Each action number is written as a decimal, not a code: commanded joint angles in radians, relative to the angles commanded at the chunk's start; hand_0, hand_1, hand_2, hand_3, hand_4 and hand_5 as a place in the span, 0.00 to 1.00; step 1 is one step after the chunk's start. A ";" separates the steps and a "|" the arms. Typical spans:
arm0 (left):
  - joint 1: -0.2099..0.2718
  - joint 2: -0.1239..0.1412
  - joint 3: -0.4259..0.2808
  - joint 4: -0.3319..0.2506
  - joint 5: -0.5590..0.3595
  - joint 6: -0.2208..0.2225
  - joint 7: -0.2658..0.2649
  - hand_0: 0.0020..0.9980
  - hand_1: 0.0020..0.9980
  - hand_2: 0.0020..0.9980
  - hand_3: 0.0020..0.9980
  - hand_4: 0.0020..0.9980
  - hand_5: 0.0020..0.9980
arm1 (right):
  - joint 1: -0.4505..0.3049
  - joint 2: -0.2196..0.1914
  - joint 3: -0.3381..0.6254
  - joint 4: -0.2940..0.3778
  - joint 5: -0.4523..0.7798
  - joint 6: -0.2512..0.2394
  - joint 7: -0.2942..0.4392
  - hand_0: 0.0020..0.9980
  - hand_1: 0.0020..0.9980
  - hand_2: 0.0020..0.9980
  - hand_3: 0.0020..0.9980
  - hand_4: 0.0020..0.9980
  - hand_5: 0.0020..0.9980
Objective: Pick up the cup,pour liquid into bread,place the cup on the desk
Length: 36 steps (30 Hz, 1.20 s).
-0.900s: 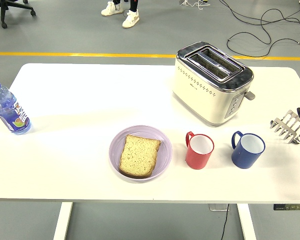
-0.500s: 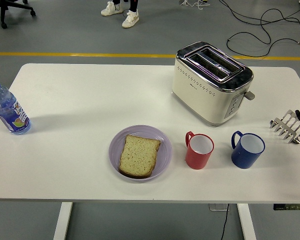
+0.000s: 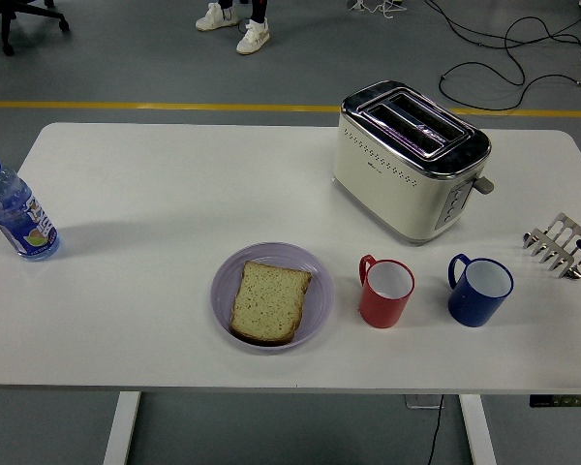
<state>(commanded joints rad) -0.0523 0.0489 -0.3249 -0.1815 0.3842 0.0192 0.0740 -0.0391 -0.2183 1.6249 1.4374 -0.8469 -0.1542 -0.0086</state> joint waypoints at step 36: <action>-0.007 -0.001 0.008 0.001 -0.003 0.000 0.002 0.69 0.74 0.77 0.69 0.44 0.96 | -0.048 0.028 -0.301 -0.132 -0.427 -0.215 0.183 0.93 0.87 0.94 1.00 1.00 0.16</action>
<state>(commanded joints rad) -0.0597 0.0476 -0.3168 -0.1803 0.3810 0.0189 0.0756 -0.0870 -0.1903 1.3239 1.3054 -1.2738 -0.3693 0.1747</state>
